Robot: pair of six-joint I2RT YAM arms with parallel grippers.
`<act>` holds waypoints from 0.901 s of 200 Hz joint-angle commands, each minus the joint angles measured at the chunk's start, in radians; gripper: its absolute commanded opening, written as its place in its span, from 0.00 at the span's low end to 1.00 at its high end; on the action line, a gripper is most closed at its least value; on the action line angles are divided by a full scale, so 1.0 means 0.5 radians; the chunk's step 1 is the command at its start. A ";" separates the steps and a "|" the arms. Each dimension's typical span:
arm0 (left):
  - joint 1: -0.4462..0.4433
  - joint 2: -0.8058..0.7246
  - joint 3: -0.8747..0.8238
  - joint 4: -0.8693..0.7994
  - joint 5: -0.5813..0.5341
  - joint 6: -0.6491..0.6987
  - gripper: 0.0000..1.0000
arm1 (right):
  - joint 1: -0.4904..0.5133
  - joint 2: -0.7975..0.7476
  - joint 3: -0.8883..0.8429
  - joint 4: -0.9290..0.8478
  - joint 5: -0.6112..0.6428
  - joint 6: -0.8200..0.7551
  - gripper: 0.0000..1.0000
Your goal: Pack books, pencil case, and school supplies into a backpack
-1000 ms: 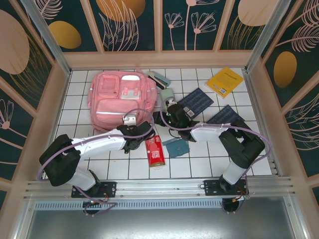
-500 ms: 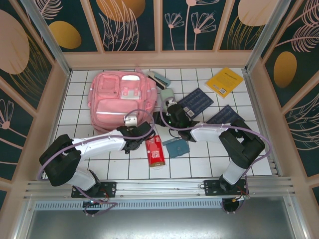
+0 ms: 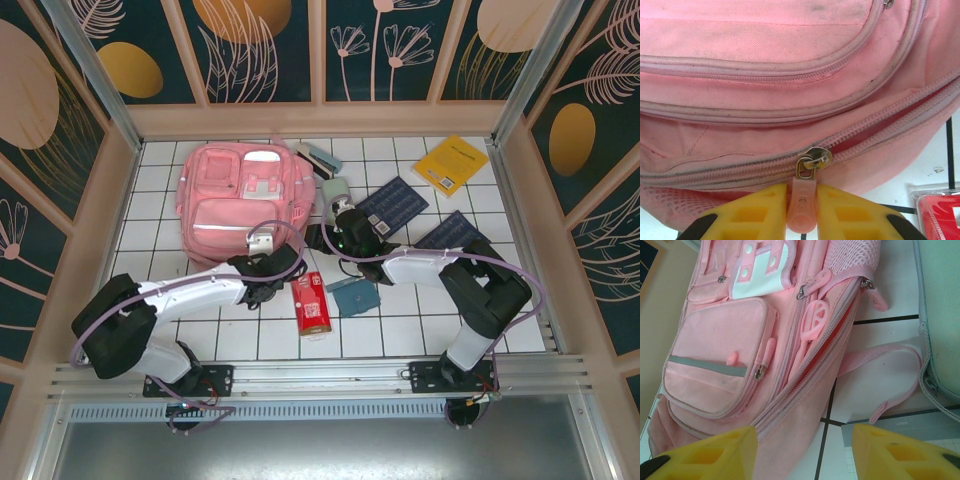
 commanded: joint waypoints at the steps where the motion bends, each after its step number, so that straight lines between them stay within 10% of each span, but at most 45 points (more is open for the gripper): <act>1: 0.015 -0.093 -0.059 0.154 0.123 0.069 0.24 | 0.006 -0.062 -0.011 0.069 -0.022 -0.026 0.53; 180: 0.166 -0.397 -0.392 0.545 0.451 -0.002 0.30 | 0.006 -0.059 -0.011 0.066 -0.021 -0.026 0.53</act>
